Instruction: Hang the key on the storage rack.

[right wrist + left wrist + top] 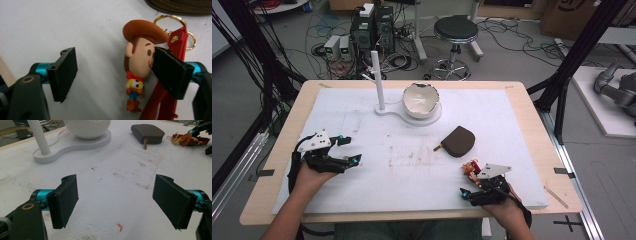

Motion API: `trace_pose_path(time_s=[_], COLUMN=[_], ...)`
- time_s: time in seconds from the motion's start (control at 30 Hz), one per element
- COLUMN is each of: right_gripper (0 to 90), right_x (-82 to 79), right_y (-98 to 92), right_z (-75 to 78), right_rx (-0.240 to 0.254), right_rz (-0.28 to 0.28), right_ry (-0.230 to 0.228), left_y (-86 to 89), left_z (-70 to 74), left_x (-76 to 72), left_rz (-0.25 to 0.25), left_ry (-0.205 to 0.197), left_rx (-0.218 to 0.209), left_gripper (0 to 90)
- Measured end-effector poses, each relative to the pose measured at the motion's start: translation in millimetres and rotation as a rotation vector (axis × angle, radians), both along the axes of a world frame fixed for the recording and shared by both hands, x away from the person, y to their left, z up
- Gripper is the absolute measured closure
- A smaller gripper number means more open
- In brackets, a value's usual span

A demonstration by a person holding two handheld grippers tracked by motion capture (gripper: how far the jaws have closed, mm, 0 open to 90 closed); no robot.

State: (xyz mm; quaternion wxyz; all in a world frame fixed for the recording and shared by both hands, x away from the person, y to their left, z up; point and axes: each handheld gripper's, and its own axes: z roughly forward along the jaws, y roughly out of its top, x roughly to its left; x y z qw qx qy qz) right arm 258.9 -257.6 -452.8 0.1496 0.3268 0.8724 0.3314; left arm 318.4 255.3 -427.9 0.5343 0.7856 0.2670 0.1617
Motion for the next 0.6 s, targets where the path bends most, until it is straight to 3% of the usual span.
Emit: trace_pose_path(time_s=[0.37,0.4,0.6], right_gripper=[40.4,46.7,59.7], right_x=[3.9,4.1,3.8], right_y=[-5.9,-5.8,-4.5], right_z=[0.5,1.1,2.7], right_rx=[0.026,0.021,0.0], right_rz=[-0.05,-0.063,-0.075], right_ry=[0.002,-0.005,-0.025], left_y=[-2.3,-2.9,-4.5], left_z=[-0.3,-0.2,0.3], left_x=[-0.4,-0.8,-1.8], left_rz=[-0.005,-0.007,-0.012], left_ry=[0.002,-0.001,-0.007], left_rx=[0.01,0.013,0.01], left_gripper=[20.6,20.6,20.6])
